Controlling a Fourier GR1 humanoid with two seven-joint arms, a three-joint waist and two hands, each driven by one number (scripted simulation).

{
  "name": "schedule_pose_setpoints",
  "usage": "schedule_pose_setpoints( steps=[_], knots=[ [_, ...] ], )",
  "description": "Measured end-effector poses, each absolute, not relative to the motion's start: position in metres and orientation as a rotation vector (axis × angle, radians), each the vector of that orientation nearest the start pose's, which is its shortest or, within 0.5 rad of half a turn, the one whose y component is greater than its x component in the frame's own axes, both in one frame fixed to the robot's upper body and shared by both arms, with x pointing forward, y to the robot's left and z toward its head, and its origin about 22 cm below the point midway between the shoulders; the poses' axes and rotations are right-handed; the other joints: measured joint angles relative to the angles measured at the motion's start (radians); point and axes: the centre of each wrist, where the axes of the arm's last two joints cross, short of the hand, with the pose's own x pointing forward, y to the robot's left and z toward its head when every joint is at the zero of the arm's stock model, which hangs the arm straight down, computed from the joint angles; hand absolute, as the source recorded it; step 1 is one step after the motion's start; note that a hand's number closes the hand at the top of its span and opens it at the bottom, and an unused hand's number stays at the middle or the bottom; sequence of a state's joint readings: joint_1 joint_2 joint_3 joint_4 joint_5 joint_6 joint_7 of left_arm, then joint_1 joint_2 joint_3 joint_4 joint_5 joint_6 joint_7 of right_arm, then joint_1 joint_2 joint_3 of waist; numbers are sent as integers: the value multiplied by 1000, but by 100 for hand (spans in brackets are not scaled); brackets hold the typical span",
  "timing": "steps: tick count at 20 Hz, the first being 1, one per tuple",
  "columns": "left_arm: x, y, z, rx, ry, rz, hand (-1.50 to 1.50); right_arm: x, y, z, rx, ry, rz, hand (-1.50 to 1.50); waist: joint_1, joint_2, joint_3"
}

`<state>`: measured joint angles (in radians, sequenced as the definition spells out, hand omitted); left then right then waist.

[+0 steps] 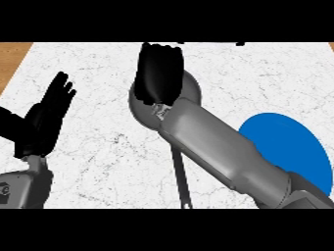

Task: Pick the cupcake from the plate and place it in the pan

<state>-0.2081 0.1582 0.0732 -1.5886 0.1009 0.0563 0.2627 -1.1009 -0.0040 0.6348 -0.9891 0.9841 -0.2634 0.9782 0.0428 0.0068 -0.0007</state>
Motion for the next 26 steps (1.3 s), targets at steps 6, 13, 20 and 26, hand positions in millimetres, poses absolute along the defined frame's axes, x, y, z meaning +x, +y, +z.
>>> schedule_pose_setpoints(
  steps=[6, 13, 20, 26],
  knots=[
    [286, 261, 62, 68, -1529, 13, 0, 381, -4, 111, -1162, -1568, 816, 150, -4, 4, 0],
    [286, 258, 66, 54, -1538, -3, 0, 401, -31, 69, -1145, -1508, 856, 150, 18, 11, 1],
    [295, 250, 68, 47, -1543, -10, 0, 407, -61, 36, -1033, -1325, 738, -150, 23, 17, 1],
    [295, 256, 68, 50, -1545, -9, 0, 408, -73, 25, -929, -1372, 678, -150, 23, 15, 2]
  ],
)
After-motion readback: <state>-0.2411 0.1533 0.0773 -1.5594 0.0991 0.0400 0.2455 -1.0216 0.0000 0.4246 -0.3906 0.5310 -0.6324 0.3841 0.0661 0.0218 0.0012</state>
